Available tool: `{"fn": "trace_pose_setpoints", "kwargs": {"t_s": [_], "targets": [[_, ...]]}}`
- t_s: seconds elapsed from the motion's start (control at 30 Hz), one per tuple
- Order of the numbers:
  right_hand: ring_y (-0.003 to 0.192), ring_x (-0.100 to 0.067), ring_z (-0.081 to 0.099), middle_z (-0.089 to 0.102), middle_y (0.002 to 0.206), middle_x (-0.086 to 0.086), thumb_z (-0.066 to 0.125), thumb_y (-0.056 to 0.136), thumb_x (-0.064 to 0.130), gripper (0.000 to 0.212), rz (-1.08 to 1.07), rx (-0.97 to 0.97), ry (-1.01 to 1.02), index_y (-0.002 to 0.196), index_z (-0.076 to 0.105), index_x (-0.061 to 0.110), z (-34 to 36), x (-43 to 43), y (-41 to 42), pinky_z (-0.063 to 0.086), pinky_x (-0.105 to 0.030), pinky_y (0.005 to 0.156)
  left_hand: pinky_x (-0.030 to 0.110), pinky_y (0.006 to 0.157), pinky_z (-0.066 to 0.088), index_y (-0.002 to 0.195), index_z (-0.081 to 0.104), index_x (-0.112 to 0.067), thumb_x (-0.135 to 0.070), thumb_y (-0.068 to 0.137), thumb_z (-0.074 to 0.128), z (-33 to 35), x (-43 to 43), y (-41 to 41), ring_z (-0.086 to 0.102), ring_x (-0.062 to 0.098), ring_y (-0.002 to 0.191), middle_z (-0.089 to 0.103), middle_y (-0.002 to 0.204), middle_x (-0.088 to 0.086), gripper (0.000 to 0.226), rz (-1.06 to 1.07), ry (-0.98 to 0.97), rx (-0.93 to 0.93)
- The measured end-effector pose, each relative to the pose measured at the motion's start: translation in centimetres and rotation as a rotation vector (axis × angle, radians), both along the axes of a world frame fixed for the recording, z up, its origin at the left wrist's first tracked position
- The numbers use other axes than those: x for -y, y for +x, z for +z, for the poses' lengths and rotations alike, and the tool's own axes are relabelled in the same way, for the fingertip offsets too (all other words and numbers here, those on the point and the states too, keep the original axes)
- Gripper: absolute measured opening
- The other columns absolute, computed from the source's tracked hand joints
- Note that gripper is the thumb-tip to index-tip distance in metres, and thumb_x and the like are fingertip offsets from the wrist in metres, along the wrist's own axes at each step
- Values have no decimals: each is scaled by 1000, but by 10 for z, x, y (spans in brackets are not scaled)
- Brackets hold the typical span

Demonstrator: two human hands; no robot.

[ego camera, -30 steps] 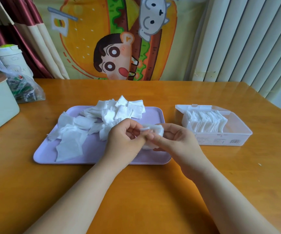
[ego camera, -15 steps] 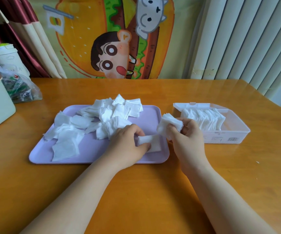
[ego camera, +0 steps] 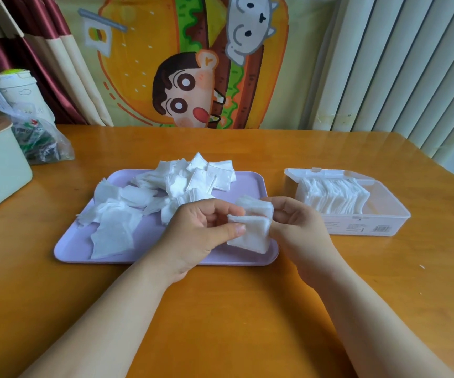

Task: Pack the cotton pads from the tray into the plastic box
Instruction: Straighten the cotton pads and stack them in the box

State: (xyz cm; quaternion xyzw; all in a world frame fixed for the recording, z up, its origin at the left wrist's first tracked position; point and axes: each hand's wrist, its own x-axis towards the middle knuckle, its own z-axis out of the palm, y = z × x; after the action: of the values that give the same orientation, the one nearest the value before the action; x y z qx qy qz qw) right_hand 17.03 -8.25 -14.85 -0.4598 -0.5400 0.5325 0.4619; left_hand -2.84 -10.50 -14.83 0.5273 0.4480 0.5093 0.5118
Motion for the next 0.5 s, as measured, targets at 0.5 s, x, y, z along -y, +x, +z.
{"fn": "trace_pose_setpoints", "kwargs": {"t_s": [0.5], "targets": [[111,-27,76,80,113,-13,62,101,-3,28,207,-39,44,128,68,4,-2,-1,3,58,-25,90,36,90,62,103,73,-11,0,84,83,-5,-3,2,74,30,101,78,101,15,25,181,37,-37]]}}
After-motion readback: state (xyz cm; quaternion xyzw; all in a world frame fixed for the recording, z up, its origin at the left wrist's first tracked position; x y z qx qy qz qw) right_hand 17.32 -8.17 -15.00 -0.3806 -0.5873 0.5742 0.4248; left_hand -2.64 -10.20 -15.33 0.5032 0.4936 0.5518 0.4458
